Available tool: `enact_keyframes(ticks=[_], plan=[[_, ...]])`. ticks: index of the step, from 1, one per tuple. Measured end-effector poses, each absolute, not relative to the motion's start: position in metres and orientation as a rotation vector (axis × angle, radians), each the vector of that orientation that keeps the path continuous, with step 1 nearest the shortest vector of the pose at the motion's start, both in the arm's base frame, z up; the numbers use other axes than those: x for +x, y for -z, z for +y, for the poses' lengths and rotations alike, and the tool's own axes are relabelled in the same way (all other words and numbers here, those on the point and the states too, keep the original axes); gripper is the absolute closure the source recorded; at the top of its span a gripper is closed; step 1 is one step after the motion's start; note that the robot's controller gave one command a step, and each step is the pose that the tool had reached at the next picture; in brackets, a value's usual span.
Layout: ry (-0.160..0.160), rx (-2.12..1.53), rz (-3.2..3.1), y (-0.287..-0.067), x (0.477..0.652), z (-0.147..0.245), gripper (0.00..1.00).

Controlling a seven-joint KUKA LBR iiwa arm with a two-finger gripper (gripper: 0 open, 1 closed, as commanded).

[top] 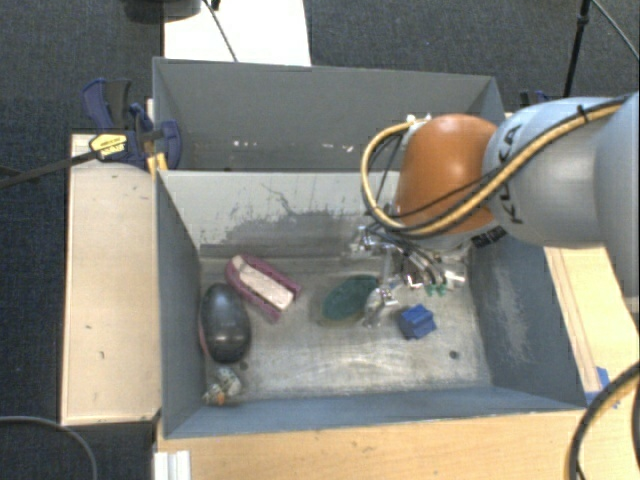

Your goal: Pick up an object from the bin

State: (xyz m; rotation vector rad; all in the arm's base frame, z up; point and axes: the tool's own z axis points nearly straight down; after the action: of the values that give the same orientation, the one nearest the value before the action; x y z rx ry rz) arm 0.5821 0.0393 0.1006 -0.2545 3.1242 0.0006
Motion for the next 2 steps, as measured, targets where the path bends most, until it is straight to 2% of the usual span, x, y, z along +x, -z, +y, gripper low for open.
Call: enact_keyframes(ticks=[1, 2], plan=[[0.000, -0.521, 3.091, -0.0731, 0.5867, 0.0371, 0.00], [-0.001, -0.513, 3.093, -0.0749, 0.5882, 0.0374, 0.00]])
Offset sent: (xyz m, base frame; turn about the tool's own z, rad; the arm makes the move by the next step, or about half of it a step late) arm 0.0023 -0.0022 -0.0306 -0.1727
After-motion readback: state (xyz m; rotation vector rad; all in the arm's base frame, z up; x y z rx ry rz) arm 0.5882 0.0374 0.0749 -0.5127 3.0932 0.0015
